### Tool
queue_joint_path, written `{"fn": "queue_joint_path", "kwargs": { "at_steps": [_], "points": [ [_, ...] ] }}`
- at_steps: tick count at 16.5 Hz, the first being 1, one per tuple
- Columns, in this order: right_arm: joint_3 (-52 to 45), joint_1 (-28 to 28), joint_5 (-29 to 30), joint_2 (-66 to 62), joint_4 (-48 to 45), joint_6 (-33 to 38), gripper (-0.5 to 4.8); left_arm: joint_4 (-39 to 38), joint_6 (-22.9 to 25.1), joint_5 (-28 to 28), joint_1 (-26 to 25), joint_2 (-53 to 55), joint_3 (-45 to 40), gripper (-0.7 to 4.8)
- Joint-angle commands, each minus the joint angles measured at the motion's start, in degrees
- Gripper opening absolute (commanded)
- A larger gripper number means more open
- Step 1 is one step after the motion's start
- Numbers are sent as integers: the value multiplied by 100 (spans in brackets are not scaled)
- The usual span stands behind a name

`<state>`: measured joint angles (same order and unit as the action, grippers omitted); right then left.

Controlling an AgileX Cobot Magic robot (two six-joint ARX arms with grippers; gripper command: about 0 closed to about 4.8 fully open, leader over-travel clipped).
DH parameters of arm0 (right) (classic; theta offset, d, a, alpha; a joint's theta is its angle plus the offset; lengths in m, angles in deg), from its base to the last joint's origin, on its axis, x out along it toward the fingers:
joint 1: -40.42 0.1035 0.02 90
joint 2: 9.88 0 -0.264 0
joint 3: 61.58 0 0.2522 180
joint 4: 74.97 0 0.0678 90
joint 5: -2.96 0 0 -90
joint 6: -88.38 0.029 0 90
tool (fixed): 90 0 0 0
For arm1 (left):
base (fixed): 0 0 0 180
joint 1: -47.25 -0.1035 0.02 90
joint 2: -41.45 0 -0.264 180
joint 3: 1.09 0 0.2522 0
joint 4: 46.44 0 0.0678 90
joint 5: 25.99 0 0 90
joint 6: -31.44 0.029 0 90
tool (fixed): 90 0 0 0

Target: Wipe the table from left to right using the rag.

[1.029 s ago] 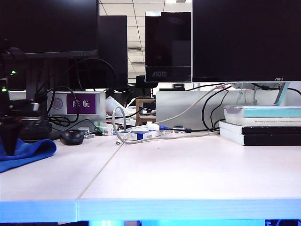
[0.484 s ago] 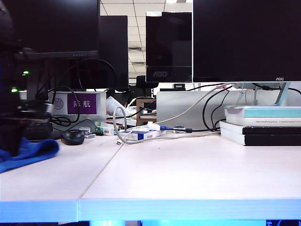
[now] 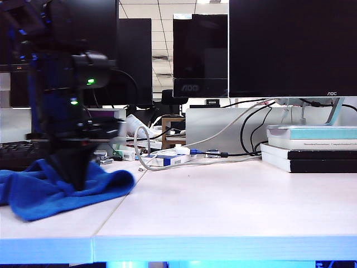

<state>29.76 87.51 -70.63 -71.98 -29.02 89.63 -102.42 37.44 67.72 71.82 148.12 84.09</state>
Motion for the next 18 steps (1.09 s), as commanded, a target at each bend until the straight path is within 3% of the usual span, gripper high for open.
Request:
{"fn": "queue_joint_path", "kwargs": {
  "at_steps": [1,6,9,18],
  "points": [
    [33,13,-437,28,144,22,-1,-197,-44,931,487,249,-190,-5],
    [33,9,-1427,87,949,31,-1,74,-402,1049,994,260,-181,-5],
    [33,7,-1958,138,1268,487,-1,273,-632,1036,1185,262,-179,-5],
    [61,0,-2597,179,2350,970,-1,203,-839,804,1617,789,728,-5]
  ]
}}
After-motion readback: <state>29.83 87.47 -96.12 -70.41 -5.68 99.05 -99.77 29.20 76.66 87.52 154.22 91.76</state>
